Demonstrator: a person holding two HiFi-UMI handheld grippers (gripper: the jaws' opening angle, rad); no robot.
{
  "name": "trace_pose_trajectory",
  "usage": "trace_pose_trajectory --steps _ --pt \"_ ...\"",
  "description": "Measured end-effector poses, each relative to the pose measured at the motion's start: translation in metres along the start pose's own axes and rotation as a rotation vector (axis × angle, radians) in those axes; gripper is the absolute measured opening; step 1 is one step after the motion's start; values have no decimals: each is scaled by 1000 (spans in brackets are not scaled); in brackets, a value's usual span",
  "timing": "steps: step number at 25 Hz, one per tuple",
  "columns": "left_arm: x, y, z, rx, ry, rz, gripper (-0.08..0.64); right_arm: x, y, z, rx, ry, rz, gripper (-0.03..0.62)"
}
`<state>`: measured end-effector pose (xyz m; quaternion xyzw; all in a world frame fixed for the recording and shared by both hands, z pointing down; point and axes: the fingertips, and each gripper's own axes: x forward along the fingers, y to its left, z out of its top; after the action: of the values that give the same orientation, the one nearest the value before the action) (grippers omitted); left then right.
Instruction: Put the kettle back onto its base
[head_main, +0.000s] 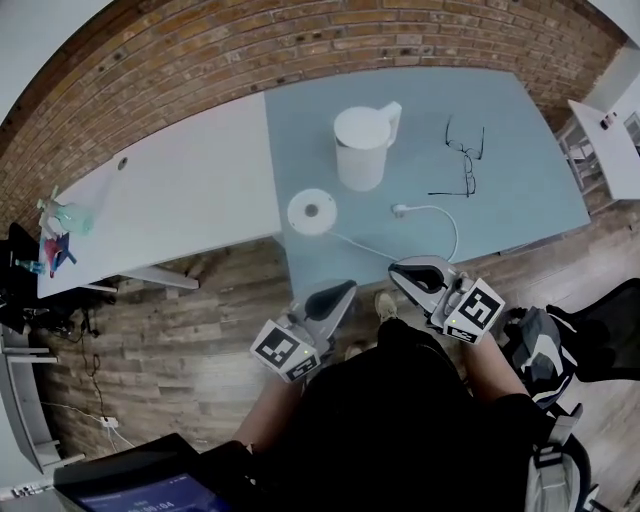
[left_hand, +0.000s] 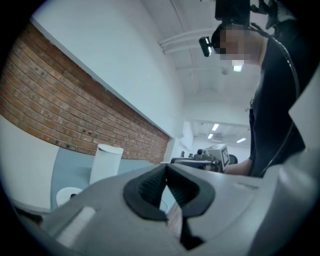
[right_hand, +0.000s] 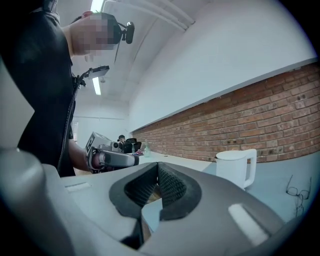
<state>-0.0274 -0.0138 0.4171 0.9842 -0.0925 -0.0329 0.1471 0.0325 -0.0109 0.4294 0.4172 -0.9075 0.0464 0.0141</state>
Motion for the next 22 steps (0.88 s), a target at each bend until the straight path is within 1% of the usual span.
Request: trace_pose_trajectory --steps 6,9,13,17,22 --pt "31 19 13 32 -19 30 3 16 -37 6 0 -8 79 5" --pt "50 26 19 49 -12 43 2 20 -55 10 6 -21 112 5" --pt "72 35 23 60 -13 83 2 21 -79 9 20 -29 154 5" --pt "89 45 26 58 -14 139 2 24 -99 9 38 -32 204 5" --pt "114 61 25 63 -1 189 2 28 -119 6 24 -24 279 5"
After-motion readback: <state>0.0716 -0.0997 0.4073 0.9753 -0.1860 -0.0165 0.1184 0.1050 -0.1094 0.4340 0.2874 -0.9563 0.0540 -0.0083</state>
